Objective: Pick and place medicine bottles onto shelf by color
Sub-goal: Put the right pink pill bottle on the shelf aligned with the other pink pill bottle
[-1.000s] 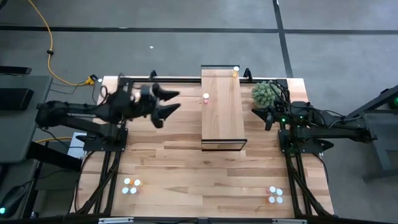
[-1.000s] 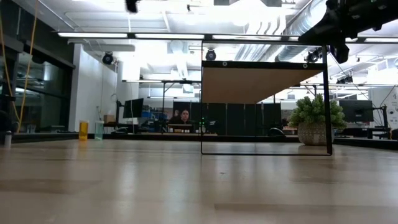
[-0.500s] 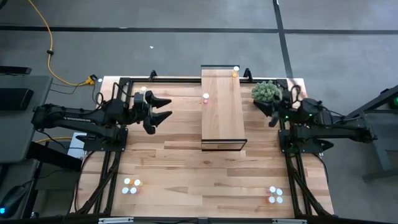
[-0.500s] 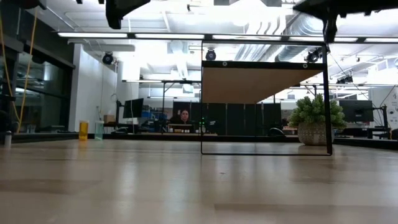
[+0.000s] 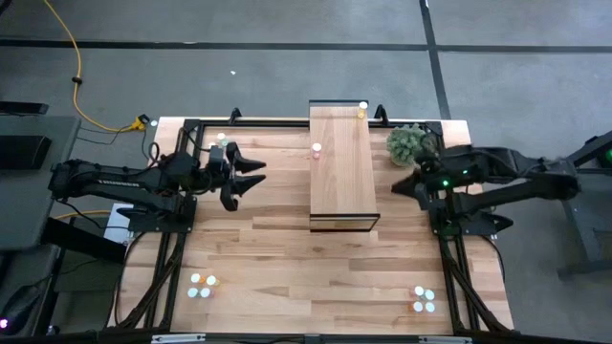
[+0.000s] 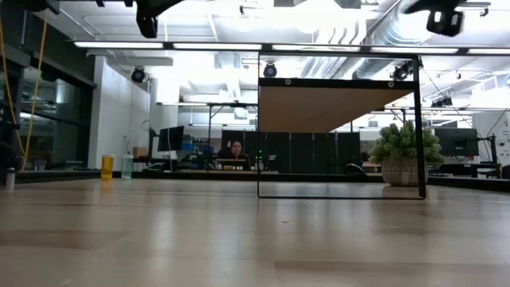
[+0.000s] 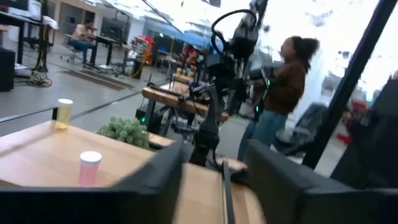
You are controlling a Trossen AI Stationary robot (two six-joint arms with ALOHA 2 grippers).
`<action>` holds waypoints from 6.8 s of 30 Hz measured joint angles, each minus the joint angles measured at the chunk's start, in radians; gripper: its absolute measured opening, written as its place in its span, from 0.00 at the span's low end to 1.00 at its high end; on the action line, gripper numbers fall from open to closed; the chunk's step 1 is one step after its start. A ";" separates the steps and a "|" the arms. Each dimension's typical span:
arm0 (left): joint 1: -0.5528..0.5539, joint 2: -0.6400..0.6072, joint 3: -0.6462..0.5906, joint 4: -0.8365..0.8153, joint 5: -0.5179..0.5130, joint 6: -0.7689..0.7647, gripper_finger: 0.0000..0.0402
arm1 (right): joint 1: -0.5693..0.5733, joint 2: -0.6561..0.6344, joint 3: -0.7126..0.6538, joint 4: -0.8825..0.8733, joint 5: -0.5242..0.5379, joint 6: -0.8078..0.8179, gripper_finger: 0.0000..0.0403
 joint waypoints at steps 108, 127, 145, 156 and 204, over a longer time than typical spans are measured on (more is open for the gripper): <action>0.011 -0.027 0.000 -0.097 -0.064 0.086 0.00 | 0.897 0.464 -0.298 0.396 0.071 1.343 0.27; 0.011 -0.027 0.000 -0.096 -0.064 0.086 0.00 | 0.403 0.341 0.206 0.234 0.246 0.285 0.27; 0.011 -0.027 0.000 -0.095 -0.067 0.085 0.00 | 0.165 0.345 0.303 0.113 0.210 0.054 0.27; 0.011 -0.027 0.000 -0.095 -0.067 0.085 0.00 | 0.141 0.345 0.303 0.113 0.187 0.027 0.27; 0.019 0.627 0.600 -0.334 0.059 0.080 0.00 | 0.041 0.575 0.303 0.091 0.191 -0.204 0.27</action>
